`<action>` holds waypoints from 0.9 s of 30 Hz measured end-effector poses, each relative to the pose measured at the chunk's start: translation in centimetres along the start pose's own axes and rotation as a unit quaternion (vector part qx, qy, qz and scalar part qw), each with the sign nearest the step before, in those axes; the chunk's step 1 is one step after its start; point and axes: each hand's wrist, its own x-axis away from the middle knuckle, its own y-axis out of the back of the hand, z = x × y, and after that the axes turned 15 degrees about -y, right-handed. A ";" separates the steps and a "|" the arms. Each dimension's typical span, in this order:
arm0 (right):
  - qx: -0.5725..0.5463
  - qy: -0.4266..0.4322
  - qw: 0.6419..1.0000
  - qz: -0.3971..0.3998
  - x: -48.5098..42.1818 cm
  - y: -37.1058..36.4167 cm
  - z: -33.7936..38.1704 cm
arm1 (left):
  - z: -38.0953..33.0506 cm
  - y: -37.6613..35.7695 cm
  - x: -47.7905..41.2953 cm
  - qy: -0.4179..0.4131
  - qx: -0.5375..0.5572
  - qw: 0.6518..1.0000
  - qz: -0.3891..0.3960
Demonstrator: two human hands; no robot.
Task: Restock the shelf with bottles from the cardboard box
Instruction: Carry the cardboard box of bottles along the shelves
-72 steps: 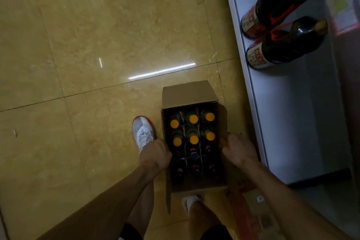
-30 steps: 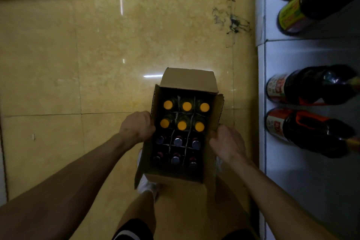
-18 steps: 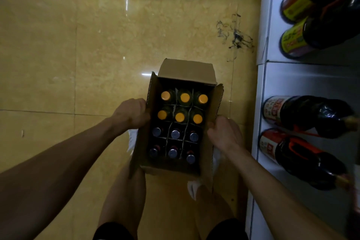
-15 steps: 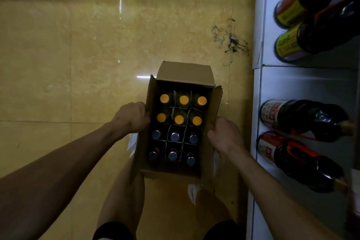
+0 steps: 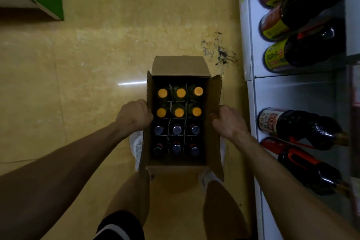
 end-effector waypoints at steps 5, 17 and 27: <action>0.009 0.018 1.000 -0.006 -1.9 2.2 2.1 | 0.0 2.6 -1.7 0.008 0.003 1.000 -0.009; 0.050 0.077 0.996 0.022 -6.0 8.3 5.2 | -2.0 7.2 -4.3 0.087 0.012 0.996 0.011; 0.047 0.070 0.996 0.017 -8.9 12.3 8.8 | -2.6 12.4 -8.9 0.079 0.005 0.997 -0.004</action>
